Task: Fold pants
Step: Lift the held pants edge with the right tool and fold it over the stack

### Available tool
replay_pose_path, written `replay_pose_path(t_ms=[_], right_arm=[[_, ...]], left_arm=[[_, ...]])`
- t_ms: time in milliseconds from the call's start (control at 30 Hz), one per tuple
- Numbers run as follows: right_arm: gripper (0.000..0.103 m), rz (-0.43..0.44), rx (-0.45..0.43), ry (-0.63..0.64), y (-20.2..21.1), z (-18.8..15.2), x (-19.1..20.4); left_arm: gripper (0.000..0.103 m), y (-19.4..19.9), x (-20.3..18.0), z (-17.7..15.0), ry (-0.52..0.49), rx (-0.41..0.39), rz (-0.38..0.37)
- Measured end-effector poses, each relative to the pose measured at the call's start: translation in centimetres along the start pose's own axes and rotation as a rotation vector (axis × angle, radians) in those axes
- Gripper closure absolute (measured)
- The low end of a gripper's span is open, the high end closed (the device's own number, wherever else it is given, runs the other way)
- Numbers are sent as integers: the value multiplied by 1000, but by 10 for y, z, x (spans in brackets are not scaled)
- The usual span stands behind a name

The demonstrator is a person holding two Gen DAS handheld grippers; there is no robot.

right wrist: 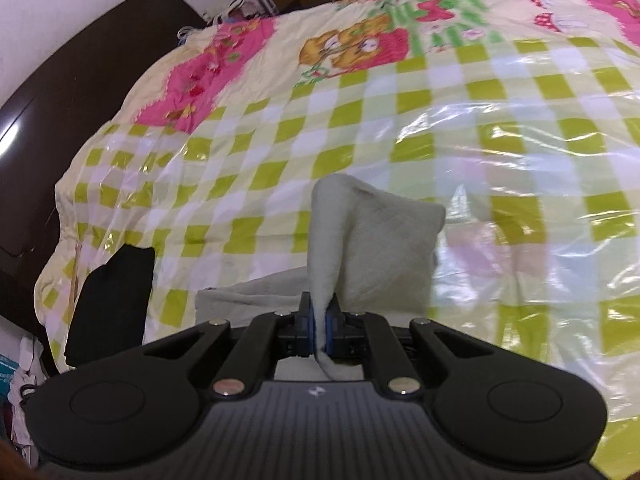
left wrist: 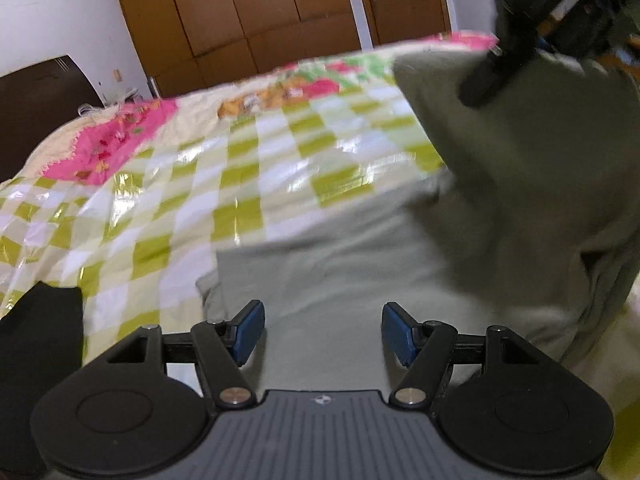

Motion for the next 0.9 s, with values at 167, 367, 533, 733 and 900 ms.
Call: replay_pose_path(t_ms=[167,367,533,733,900], right_arm=[[97,9,38,3,-24,-9,25],[98,27,91,44,-49,-25,59],[98,23,127,77,-70,-36,82],[98,8,161,75,-89,-48,88],[98,-2,170,53,-97,-47,86]], left_arm=[[26,-4,11,-13,79,3,-67],[26,-7,19,-19,135,5,-118],[25,0,23,-25,161,-12,-118],[25,25,30,-39,129,-18,-40],[26,12,33,-49,138,34,-90]])
Point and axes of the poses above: each gripper's, at about its wrist camera, not at the fingertips, and y roughly against the way its jaws point, x to its left, z to its top, the point moved 1 cm from there along -y, roughly the way its jaws point, and after that the axes turned 15 degrees about -y, right-handed, at the moved point
